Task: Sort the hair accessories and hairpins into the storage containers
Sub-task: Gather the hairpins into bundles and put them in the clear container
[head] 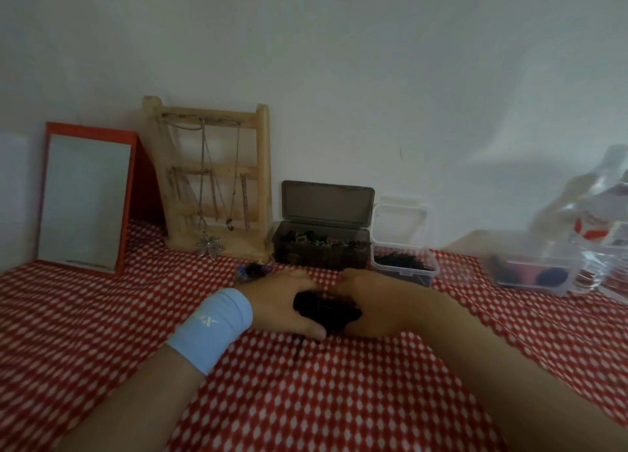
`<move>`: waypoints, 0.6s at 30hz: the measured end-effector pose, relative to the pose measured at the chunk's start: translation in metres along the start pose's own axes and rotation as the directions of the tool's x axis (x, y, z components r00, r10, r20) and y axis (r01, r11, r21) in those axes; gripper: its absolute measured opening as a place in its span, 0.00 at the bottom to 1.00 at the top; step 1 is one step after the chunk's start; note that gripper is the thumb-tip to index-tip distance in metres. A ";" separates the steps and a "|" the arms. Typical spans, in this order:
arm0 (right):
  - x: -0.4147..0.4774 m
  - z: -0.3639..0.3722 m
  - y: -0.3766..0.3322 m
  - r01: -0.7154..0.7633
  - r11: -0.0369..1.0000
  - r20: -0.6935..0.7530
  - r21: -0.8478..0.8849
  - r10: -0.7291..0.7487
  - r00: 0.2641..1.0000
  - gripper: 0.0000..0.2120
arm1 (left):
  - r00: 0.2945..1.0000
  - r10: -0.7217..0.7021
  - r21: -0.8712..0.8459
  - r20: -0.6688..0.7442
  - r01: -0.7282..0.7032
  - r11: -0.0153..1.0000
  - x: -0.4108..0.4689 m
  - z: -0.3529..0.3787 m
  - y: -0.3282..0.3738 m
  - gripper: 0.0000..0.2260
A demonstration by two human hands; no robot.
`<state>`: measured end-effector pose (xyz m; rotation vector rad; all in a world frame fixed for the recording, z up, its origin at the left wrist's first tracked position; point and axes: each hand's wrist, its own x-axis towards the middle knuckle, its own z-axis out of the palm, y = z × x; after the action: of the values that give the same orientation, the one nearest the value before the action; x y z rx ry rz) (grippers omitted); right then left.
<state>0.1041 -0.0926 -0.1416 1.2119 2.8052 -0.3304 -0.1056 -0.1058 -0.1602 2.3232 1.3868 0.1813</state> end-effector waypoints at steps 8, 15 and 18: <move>0.027 0.017 -0.001 -0.190 0.973 0.074 -0.132 0.200 0.977 0.25 | 0.992 0.018 0.044 -0.127 -0.012 0.999 0.001 0.003 -0.006 0.19; 0.046 0.038 0.014 -0.344 0.935 0.084 -0.083 0.350 0.933 0.26 | 0.983 0.052 0.007 -0.178 -0.052 0.999 0.002 0.007 -0.010 0.24; 0.032 0.039 0.021 -0.364 0.929 0.005 -0.060 0.365 0.931 0.26 | 0.980 0.074 0.062 -0.183 -0.064 0.996 0.002 0.009 -0.009 0.23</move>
<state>0.0967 -0.0649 -0.1877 1.6663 2.4805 -0.2278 -0.1084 -0.1030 -0.1726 2.4547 1.4139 0.3935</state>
